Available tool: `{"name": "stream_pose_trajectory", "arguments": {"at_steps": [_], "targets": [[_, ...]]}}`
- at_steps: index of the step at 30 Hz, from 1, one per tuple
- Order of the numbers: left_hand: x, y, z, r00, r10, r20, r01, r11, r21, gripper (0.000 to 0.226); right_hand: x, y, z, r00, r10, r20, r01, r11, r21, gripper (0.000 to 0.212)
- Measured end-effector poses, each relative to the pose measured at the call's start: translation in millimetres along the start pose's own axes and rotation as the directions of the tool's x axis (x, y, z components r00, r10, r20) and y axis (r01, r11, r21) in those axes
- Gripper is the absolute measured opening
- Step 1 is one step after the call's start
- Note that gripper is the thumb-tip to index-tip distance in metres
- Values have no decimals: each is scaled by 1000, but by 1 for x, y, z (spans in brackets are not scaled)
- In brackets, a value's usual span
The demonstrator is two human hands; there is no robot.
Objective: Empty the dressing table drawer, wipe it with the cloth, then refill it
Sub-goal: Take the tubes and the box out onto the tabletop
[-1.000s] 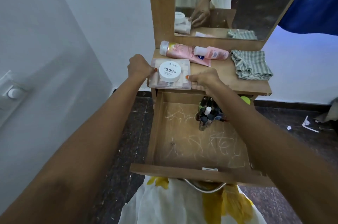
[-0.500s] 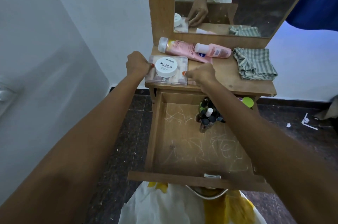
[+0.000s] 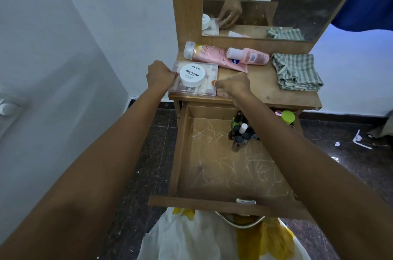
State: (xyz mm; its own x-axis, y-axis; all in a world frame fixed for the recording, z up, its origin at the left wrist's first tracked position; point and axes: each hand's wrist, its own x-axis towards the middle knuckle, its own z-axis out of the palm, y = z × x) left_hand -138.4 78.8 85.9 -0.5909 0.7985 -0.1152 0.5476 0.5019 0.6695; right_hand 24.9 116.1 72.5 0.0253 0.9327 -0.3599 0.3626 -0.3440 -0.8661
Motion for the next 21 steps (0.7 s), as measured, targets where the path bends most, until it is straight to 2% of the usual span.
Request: {"name": "stream_pose_trajectory", "arguments": {"at_steps": [3, 5, 9, 11, 15, 19, 21], "targets": [[-7, -3, -1, 1000, -7, -16, 7, 1000, -2, 19, -7, 2, -13, 1000, 2, 30, -4, 998, 58, 24], [-15, -3, -3, 997, 29, -76, -27, 999, 24, 17, -13, 3, -26, 998, -15, 55, 10, 996, 91, 21], [-50, 6, -5, 936, 222, -272, -199, 974, 111, 22, -31, 10, -57, 994, -78, 80, 66, 987, 145, 21], [-72, 12, -2, 903, 315, -291, -290, 949, 124, 28, -38, 18, -72, 991, -103, 80, 91, 986, 141, 19], [-112, 21, 12, 886, 396, -240, -403, 915, 18, 23, -50, 40, -92, 982, -177, 67, 176, 984, 28, 5], [-144, 16, 41, 886, 445, -130, -453, 891, -30, 20, -58, 68, -102, 960, -274, 66, 281, 936, -213, 14], [-153, 10, 58, 895, 445, -18, -446, 895, -31, 19, -61, 83, -102, 952, -291, 94, 304, 878, -369, 15]]}}
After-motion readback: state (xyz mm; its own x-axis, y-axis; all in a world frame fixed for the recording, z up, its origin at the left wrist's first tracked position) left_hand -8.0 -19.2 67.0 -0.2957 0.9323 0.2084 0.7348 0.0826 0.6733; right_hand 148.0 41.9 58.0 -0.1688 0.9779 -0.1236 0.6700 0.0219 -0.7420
